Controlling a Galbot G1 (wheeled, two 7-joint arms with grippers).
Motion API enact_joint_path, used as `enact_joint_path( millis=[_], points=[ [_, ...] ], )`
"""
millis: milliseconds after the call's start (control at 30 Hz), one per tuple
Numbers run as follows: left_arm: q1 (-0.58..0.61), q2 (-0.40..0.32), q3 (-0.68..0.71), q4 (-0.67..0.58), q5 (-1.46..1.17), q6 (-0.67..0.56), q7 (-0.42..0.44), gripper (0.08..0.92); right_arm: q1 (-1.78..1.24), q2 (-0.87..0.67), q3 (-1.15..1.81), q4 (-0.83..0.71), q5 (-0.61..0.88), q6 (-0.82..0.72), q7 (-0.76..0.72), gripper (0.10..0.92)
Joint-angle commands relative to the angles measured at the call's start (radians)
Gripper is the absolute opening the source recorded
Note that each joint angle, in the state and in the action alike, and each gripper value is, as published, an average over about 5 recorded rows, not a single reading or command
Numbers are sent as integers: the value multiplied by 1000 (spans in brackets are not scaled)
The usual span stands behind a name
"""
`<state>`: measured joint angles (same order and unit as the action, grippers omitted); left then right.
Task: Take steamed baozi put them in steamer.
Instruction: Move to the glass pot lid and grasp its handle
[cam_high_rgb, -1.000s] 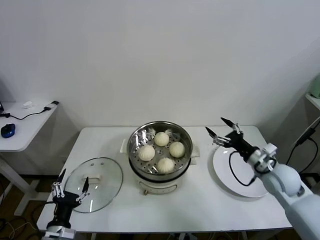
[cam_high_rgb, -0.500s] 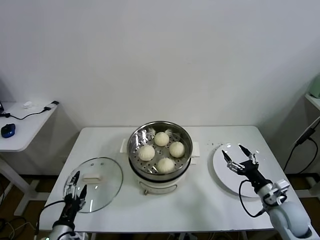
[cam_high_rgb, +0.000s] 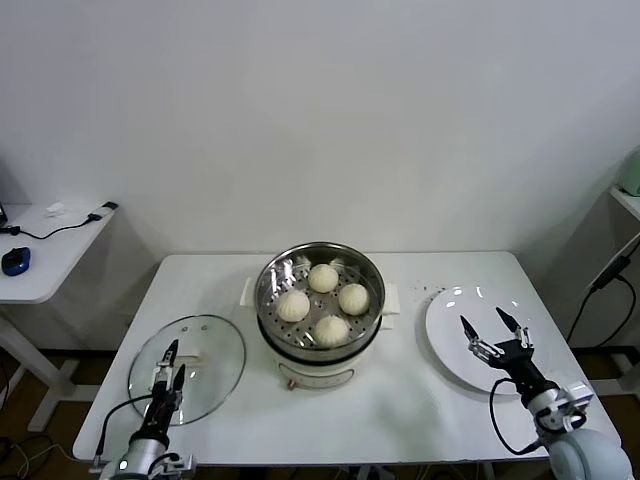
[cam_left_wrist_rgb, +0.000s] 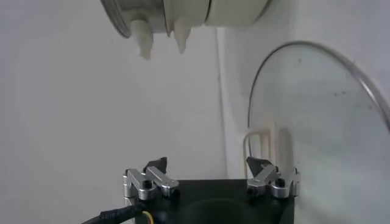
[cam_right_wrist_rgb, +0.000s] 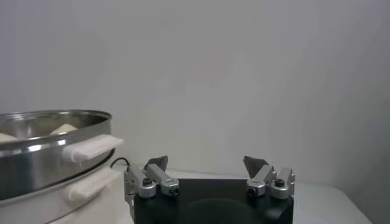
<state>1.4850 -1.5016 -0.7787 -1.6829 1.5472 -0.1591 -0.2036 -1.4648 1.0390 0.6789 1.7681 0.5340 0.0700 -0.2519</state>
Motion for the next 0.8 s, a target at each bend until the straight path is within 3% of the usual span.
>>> enact_joint_path(
  millis=[33,367,800],
  points=[
    [-117,3,4,162,58,25,-94,823,-29,26,37,-3,-25,6,-6,823],
    [-173,18,4,245,55,25,-102,823,-39,36,56,-5,-29,13,-15,823],
    [-190,37,15,253,22,32,-94,793,-55,57,62,-19,-60,32,-35,823]
  ],
)
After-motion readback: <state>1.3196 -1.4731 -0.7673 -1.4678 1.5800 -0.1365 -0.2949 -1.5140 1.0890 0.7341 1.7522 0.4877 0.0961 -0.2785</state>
